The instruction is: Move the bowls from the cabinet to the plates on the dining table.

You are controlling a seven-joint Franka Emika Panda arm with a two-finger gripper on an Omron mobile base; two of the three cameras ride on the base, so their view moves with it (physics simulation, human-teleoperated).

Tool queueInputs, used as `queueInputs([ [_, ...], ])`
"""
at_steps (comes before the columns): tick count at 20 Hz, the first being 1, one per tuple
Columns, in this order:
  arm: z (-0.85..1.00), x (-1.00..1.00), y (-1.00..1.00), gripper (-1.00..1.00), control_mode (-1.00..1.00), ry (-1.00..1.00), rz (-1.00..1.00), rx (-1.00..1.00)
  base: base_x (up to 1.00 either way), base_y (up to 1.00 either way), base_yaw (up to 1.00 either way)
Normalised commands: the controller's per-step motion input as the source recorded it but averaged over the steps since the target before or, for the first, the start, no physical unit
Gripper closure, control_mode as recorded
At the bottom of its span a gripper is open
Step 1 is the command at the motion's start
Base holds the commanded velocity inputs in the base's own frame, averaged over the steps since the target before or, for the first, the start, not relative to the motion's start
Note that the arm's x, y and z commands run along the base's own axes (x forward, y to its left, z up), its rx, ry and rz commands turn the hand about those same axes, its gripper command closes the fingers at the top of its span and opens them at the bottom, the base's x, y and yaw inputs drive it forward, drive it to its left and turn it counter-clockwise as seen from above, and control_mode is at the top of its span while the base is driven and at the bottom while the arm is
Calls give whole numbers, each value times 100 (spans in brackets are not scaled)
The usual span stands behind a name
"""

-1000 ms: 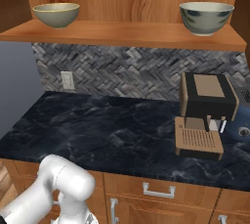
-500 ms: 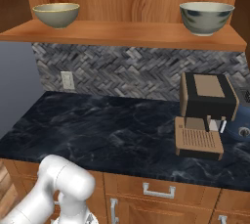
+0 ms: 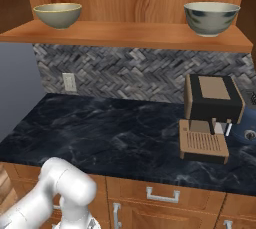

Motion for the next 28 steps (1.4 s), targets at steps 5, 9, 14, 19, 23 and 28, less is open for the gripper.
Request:
queueInputs([
  [5,-2,-3,-59,100,-100,7,-32,55,0,0,0],
  [9,-10,0,-50,100,-100,15,-33,54,0,0,0],
  [14,-8,8,-44,100,-100,20,-34,55,0,0,0],
  [19,-3,19,-44,100,-100,24,-34,57,0,0,0],
  [23,-3,24,-46,100,-100,25,-34,58,0,0,0],
  [28,-20,39,-48,100,-100,27,-32,52,0,0,0],
])
